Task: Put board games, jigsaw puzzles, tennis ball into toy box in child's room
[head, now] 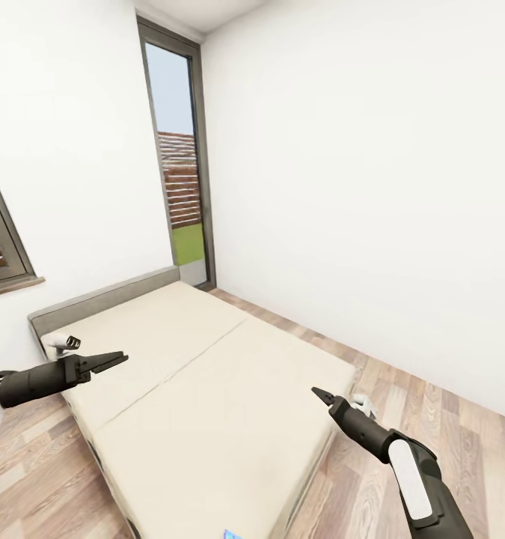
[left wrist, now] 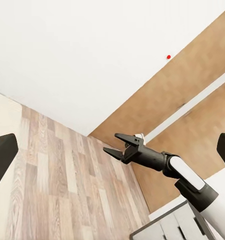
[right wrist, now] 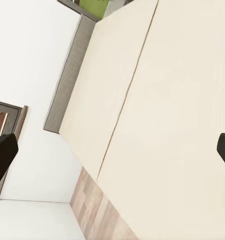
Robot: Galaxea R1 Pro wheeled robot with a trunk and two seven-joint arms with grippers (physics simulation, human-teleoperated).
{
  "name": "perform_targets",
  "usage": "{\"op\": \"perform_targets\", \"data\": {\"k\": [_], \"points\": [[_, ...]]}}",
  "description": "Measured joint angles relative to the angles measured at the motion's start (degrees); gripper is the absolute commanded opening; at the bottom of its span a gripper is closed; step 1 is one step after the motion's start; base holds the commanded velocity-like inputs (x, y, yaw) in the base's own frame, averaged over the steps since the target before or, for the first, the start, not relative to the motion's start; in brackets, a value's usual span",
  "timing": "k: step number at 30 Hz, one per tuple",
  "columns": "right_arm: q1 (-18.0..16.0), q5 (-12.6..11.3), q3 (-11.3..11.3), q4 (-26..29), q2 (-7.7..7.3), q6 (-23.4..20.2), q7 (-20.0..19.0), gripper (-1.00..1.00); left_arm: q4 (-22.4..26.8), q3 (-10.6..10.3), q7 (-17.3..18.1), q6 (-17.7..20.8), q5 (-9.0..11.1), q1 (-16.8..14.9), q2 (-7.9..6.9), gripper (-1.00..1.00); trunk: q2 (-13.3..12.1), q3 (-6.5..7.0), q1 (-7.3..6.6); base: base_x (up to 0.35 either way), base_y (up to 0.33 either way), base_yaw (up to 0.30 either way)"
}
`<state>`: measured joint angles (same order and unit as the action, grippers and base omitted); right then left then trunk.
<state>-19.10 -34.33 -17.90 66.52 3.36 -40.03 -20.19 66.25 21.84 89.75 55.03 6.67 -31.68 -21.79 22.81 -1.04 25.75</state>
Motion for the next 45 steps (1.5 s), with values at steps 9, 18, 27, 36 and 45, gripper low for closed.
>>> {"op": "perform_targets", "data": {"k": [9, 18, 27, 36, 45], "points": [[0.0, 0.0, 0.0, 0.0, 0.01, 0.0, 0.0, 1.0, 0.0, 0.0, 0.0, 0.0, 0.0, 0.0, 0.0, 1.0, 0.0, 0.0, 0.0, -0.009, -0.292, 0.0], [0.0, 0.0, 0.0, 0.0, 0.0, 0.0, 0.0, 1.0, 0.0, 0.0, 0.0, 0.0, 0.0, 0.0, 0.0, 1.0, 0.0, 0.0, 0.0, -0.025, -0.14, 0.0], [0.0, 0.0, 0.0, 0.0, 0.0, 0.0, 0.0, 1.0, 0.0, 0.0, 0.0, 0.0, 0.0, 0.0, 0.0, 1.0, 0.0, 0.0, 0.0, -0.004, -0.011, 0.0], [0.0, 0.0, 0.0, 0.0, 0.0, 0.0, 0.0, 1.0, 0.0, 0.0, 0.0, 0.0, 0.0, 0.0, 0.01, 1.0, 0.0, 0.0, 0.0, -0.005, -0.001, 0.0], [0.0, 0.0, 0.0, 0.0, -0.01, 0.0, 0.0, 1.0, 0.0, 0.0, 0.0, 0.0, 0.0, 0.0, 0.0, 1.0, 0.0, 0.0, 0.0, 0.0, -0.114, 0.0]]}}
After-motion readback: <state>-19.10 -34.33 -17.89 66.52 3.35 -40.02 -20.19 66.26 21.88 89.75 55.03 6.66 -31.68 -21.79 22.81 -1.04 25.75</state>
